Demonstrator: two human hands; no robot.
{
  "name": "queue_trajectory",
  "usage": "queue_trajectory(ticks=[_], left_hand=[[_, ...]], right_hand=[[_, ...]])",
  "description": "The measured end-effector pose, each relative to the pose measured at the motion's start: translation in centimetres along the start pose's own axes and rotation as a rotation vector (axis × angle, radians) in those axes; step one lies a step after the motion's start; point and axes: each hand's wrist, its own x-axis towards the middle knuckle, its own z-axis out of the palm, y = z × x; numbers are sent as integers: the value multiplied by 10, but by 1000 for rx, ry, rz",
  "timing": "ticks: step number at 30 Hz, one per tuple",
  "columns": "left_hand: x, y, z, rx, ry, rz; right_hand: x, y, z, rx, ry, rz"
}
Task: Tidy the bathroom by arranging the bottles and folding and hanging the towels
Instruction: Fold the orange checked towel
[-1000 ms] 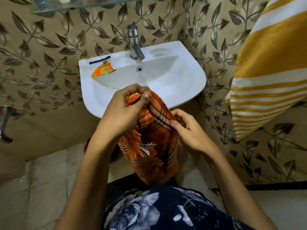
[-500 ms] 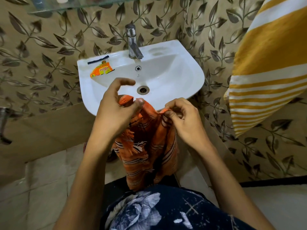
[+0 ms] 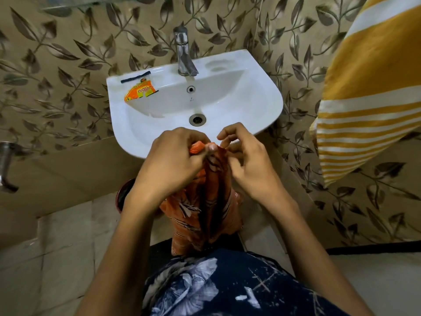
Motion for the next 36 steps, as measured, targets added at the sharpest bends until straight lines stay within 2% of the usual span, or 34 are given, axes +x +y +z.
queue_trajectory(ticks=[3,6,8,10,17,21,24,26,29,32,36], left_hand=[[-4,6,-17,-155,89,53],[-7,10,-30,-245,166,78],[-7,10,-30,-237,188,72],[-6,10,-26,-223,185,58],[0,7,-21,-231,198,38],[0,9,-21,-275,259,49],[1,7,-21,-330,367,36],[4,4,-20,-365,454,-11],[8,-1,-16,-381,509,-126],[9,-7,-13,-401,396,-186],[6,-3,-11,-268,37,-19]], right_hand=[[-5,13,-6,-31,-19,152],[-8,9,-6,152,-81,259],[-7,-1,-6,327,-73,233],[-4,-11,-7,366,-66,144],[5,-13,6,55,45,22],[3,6,12,-135,169,97],[1,18,14,-244,224,202],[2,23,10,-293,206,289],[5,24,-1,-238,39,326],[6,13,-8,-76,-103,254],[9,-7,-12,150,-111,191]])
